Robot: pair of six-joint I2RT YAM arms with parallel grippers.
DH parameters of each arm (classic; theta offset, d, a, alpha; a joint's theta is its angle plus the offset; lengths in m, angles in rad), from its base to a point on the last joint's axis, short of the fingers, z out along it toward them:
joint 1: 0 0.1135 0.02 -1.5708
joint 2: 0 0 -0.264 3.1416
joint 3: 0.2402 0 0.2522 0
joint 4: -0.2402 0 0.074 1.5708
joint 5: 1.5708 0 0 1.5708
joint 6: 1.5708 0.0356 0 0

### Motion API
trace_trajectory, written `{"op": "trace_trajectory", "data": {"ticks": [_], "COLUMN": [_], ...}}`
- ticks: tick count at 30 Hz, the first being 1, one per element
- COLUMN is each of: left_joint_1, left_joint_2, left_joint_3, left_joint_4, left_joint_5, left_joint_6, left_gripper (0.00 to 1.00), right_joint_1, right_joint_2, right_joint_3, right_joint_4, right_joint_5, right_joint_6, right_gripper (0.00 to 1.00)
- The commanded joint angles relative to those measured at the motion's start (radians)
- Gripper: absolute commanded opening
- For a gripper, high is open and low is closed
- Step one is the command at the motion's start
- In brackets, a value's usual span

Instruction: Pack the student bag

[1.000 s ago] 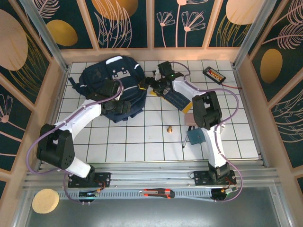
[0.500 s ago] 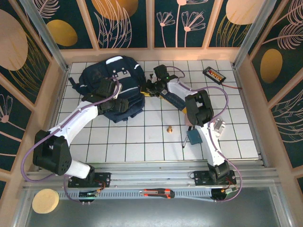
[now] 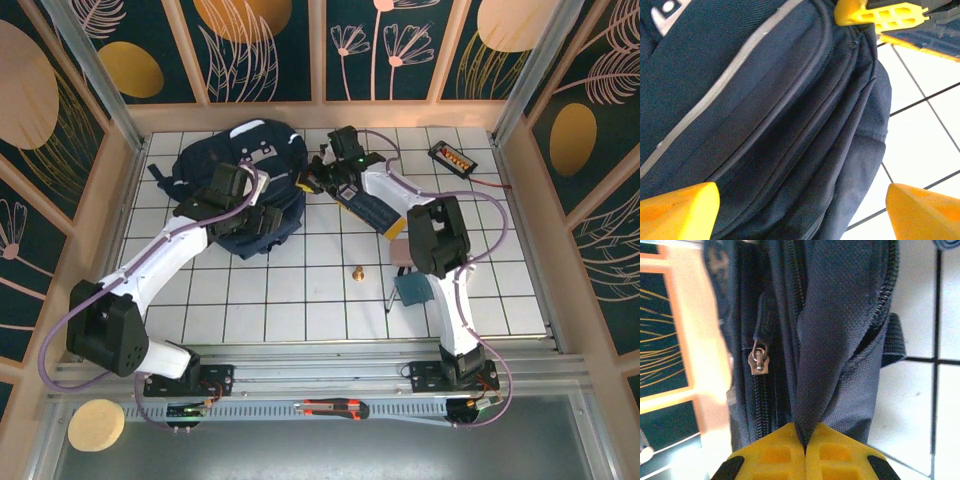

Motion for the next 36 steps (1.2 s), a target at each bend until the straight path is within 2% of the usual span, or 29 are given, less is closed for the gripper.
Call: {"op": "trace_trajectory", "data": {"ticks": [1,4,9,15,21,25,30,36], "left_joint_1": [-0.063,-0.091,-0.093,-0.093,-0.093,-0.092,-0.093,-0.093], "left_joint_2": [0.002,0.018,0.013,0.009,0.014,0.026,0.016,0.023], "left_joint_3": [0.042,0.033,0.026,0.038,0.009,-0.010,-0.049,-0.092], "left_joint_4": [0.013,0.020,0.047,0.039,0.036,0.034,0.031,0.035], "left_joint_5": [0.002,-0.036,-0.126,-0.140,-0.122,-0.090,-0.042,-0.098], "left_joint_6": [0.043,0.039,0.005,0.010,0.015,0.018,0.026,0.031], "left_gripper": [0.86,0.85,0.70,0.63,0.57,0.56,0.66,0.65], "right_joint_1": [0.018,0.045,0.087,0.107,0.117,0.118,0.118,0.118], "right_joint_2": [-0.136,-0.176,-0.222,-0.275,-0.297,-0.301,-0.305,-0.308], "right_joint_3": [-0.024,-0.046,-0.075,-0.165,-0.179,-0.167,-0.169,-0.164], "right_joint_4": [0.087,0.083,0.062,0.093,0.098,0.087,0.082,0.082], "right_joint_5": [-0.033,-0.025,-0.009,-0.002,0.002,0.004,0.005,-0.003], "right_joint_6": [0.061,0.078,0.070,0.081,0.091,0.087,0.086,0.089], "right_gripper": [0.00,0.00,0.00,0.00,0.00,0.00,0.00,0.00]}}
